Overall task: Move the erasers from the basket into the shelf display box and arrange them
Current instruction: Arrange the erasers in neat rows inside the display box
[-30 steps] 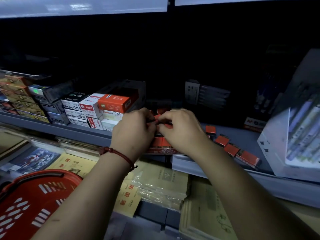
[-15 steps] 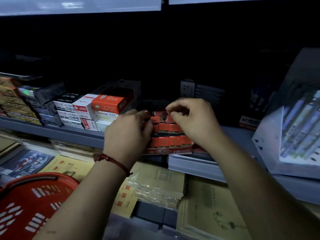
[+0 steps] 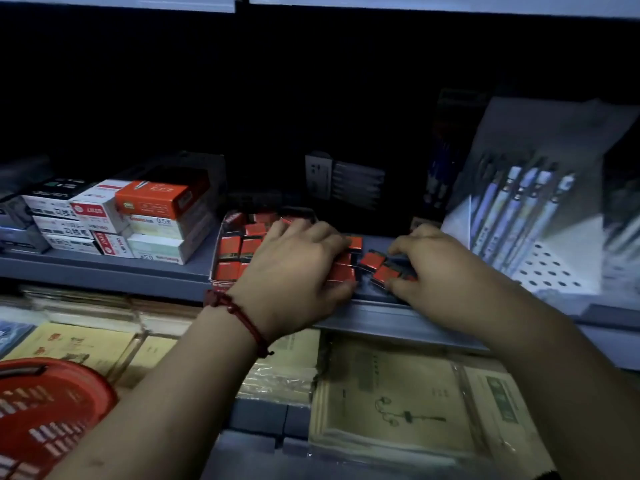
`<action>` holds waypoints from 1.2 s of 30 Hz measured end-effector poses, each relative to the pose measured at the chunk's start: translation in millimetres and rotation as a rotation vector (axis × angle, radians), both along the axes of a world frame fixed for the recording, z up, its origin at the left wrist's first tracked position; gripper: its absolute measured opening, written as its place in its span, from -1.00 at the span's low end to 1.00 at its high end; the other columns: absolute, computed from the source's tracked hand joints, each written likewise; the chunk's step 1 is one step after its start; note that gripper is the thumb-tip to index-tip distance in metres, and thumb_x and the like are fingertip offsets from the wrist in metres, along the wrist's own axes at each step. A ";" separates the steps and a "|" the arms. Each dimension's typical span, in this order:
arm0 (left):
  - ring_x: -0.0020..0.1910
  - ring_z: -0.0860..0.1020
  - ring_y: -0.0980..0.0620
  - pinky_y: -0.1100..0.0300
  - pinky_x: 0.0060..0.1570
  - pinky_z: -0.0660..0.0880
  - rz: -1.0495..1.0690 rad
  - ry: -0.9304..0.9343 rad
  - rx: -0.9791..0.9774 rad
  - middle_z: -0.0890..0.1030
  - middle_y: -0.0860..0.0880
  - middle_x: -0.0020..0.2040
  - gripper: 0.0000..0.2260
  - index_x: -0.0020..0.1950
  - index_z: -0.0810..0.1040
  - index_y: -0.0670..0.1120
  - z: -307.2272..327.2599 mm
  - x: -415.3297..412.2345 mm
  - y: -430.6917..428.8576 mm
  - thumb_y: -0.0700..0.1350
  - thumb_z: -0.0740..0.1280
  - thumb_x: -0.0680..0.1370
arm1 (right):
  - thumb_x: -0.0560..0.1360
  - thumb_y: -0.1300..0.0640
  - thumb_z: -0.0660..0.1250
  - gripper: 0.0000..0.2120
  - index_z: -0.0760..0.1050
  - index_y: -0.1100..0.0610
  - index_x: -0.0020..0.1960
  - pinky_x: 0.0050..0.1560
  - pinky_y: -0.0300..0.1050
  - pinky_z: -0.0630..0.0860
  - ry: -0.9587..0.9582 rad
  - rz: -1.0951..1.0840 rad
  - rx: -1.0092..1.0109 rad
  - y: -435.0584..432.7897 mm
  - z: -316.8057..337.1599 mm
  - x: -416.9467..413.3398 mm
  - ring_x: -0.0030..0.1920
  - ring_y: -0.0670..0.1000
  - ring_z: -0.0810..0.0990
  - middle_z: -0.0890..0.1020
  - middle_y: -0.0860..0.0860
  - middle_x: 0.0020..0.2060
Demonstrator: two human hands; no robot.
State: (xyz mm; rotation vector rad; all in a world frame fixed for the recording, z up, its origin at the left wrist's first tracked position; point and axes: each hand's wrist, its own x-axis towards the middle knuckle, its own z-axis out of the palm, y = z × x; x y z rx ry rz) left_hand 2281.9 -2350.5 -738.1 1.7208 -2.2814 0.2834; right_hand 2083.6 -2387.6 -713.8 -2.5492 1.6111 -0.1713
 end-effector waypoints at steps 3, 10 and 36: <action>0.38 0.32 -0.04 -0.06 0.37 0.17 -0.008 -0.074 0.088 0.47 0.12 0.40 -0.39 0.49 0.37 0.10 1.5 -2.8 -6.5 0.26 0.09 0.47 | 0.56 0.09 0.32 -0.85 0.52 0.17 0.04 -0.03 -0.05 0.46 0.127 -0.012 -0.013 7.1 3.3 -2.3 -0.02 0.09 0.46 0.42 0.10 0.02; 0.37 0.31 -0.04 -0.12 0.40 0.14 0.019 -0.069 0.180 0.52 0.17 0.32 -0.46 0.41 0.45 0.24 11.6 -2.4 -16.8 0.38 0.30 0.47 | 0.56 0.25 0.33 -0.81 0.53 0.16 0.17 -0.22 -0.18 0.36 0.210 -0.038 0.089 11.8 19.6 8.4 -0.13 0.05 0.47 0.56 0.10 -0.02; 0.08 0.53 0.20 0.19 0.11 0.56 0.203 0.640 0.005 0.49 0.10 0.11 -0.45 0.31 0.58 -0.01 0.5 82.6 30.2 0.05 0.60 0.36 | 0.42 0.20 0.53 -0.69 0.62 -0.02 0.12 0.03 -0.19 0.59 -0.907 0.351 -0.004 -13.0 -12.6 80.9 -0.01 -0.12 0.57 0.56 -0.12 -0.01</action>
